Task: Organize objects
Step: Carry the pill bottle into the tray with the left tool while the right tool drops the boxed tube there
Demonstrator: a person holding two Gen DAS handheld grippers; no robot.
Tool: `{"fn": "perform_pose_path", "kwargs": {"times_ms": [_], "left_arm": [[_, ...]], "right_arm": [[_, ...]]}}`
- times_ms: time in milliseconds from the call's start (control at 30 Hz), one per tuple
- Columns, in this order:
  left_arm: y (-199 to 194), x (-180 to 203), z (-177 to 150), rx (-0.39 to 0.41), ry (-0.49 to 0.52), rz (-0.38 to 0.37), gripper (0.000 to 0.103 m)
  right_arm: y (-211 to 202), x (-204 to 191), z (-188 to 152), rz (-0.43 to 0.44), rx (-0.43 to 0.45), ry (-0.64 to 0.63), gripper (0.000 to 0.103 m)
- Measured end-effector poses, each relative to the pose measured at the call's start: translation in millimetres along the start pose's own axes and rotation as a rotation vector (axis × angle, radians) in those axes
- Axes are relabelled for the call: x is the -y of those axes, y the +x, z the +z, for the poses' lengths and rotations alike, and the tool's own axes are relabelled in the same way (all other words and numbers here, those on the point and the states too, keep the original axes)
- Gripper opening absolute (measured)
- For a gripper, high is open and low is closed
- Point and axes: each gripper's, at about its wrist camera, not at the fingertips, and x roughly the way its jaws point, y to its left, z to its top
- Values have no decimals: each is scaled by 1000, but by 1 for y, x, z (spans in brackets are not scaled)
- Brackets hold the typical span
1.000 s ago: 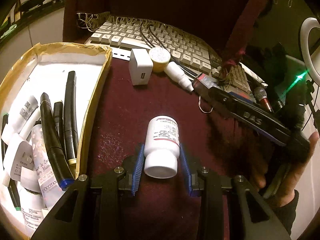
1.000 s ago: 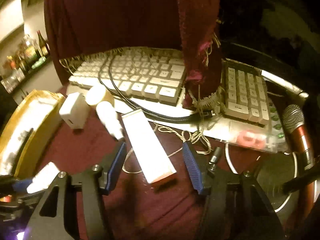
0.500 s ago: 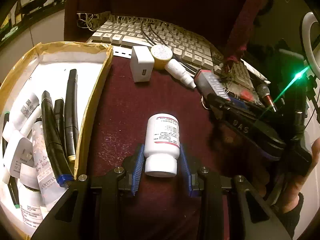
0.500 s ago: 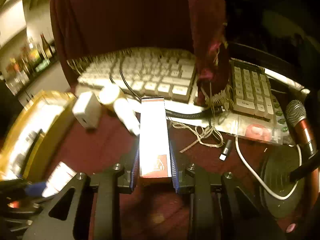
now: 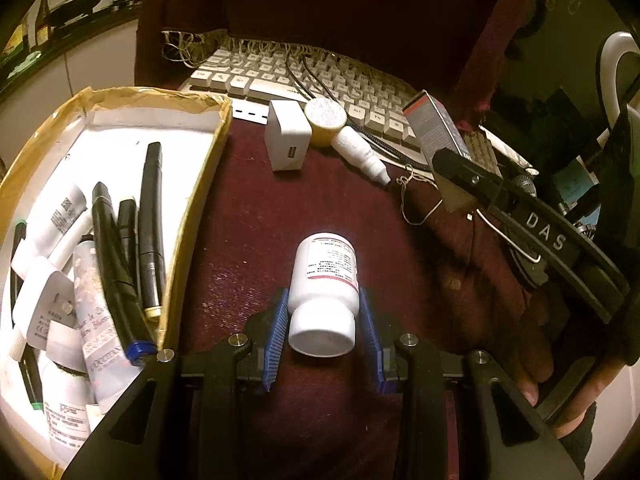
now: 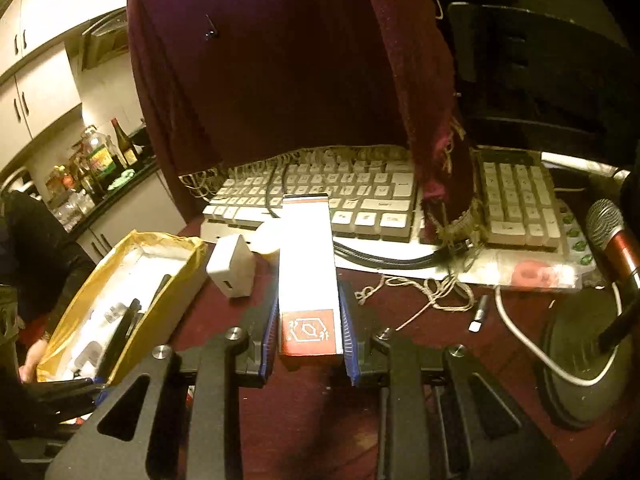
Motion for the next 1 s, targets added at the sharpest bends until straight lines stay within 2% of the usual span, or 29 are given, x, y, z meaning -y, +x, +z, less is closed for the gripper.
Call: {"fn": "perform_pose_path", "kwargs": {"times_ms": [267,333,533,667,800,1000], "left_arm": [[-28,-21,2,39,-42,-30,30],[-39,-27,2,49,-50,-38,30],[-73,-51,9,100,-58,1,30],[-89,-73,21,156,-94,62,30],[-91,-97,30,197,-128,126,31],[-76,-138,34,178,-228,156,30]], "right_arm": [[11,-6,-3,97,-85,25,24],[6,-13,-1,98,-99,44,24],[-10,-70,8,233,-114,19,25],[16,-112,4,275,-139,-8,25],[39,-141,-3,288,-175,-30,25],[70,-162,-5,264,-214,-44,25]]}}
